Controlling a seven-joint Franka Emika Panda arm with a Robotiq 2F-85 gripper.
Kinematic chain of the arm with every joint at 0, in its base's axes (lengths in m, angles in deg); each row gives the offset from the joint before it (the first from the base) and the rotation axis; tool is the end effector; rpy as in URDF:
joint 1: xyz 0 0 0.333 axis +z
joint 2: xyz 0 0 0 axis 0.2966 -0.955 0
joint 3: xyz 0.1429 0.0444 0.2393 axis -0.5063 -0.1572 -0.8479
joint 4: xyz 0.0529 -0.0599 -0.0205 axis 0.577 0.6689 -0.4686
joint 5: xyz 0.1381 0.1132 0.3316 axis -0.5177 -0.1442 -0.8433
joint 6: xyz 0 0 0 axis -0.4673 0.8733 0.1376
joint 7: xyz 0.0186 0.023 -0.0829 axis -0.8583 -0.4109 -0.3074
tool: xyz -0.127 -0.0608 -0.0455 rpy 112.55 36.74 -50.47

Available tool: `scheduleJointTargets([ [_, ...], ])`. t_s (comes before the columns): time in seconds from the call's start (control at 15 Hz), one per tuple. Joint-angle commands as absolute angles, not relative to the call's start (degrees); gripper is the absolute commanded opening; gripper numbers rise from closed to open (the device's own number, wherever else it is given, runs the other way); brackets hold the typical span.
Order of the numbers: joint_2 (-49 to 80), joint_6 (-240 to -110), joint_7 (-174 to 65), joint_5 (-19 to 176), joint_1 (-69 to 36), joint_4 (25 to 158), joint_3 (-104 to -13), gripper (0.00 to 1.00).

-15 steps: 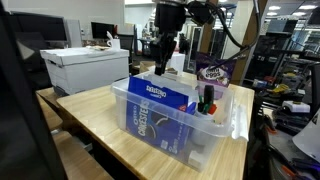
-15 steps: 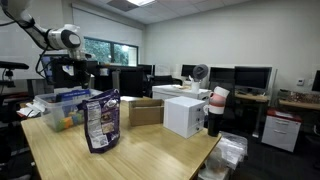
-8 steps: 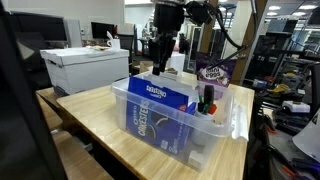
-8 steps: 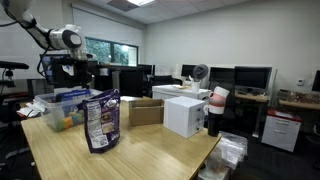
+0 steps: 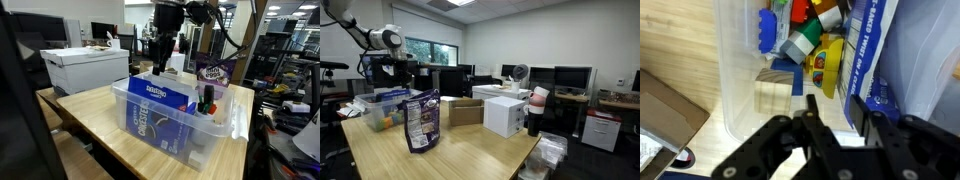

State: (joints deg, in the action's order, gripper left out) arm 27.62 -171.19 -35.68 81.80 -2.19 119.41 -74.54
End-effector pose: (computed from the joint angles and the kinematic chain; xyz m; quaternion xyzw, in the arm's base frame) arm 0.4961 0.2512 0.3292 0.9957 0.0659 0.0639 0.0083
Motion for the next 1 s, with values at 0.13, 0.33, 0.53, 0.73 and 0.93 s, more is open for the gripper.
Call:
scheduleJointTargets([
  [0.13,28.50,-170.25,-35.57,81.50,-2.04,119.67,-74.81,0.65],
  [0.33,30.63,-172.09,-33.31,83.34,-1.10,121.91,-75.44,0.73],
  [0.53,31.59,-172.46,-31.29,84.56,-0.28,122.82,-76.17,0.88],
  [0.73,31.86,-172.27,-29.24,84.98,0.42,123.51,-77.07,0.98],
  [0.93,31.99,-172.31,-26.19,88.17,0.85,125.10,-77.54,1.00],
])
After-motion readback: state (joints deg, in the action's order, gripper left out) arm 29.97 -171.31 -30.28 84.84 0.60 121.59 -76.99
